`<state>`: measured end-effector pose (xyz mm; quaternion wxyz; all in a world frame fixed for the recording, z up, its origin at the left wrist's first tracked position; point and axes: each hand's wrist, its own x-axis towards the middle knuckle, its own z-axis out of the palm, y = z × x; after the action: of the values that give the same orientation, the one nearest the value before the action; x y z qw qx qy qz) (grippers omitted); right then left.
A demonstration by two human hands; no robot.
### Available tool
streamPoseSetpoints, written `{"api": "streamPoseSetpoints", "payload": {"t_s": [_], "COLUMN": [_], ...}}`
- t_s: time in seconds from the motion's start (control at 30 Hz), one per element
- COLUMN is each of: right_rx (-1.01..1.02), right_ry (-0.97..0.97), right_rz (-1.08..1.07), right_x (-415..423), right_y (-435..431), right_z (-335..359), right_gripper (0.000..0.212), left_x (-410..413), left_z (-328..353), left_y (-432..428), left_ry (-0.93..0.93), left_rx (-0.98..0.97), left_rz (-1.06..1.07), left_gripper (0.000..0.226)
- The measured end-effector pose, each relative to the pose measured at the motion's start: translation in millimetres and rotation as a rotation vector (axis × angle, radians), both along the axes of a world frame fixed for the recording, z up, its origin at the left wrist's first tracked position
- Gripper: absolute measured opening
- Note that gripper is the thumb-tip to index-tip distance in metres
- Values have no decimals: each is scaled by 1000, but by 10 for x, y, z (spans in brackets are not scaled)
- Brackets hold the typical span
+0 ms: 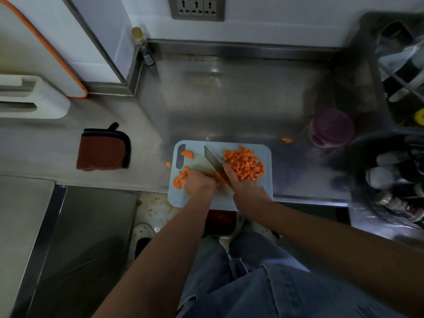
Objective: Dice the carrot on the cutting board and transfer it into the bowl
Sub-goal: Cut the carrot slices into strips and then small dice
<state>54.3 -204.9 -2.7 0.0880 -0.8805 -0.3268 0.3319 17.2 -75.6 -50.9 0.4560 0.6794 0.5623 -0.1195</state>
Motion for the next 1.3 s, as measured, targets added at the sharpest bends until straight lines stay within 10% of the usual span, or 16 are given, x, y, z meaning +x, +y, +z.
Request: {"api": "streamPoseSetpoints", "payload": {"t_s": [1.3], "right_rx": [55], "right_ry": [69], "right_rz": [0], "right_x": [45], "right_y": [-40], "right_z": [9], "right_gripper": [85], "left_x": [-22], "left_z": [160], "left_y": [-20], "left_ry": [-57], "left_rx": [-100], "left_rz": [127], "left_gripper": [18]}}
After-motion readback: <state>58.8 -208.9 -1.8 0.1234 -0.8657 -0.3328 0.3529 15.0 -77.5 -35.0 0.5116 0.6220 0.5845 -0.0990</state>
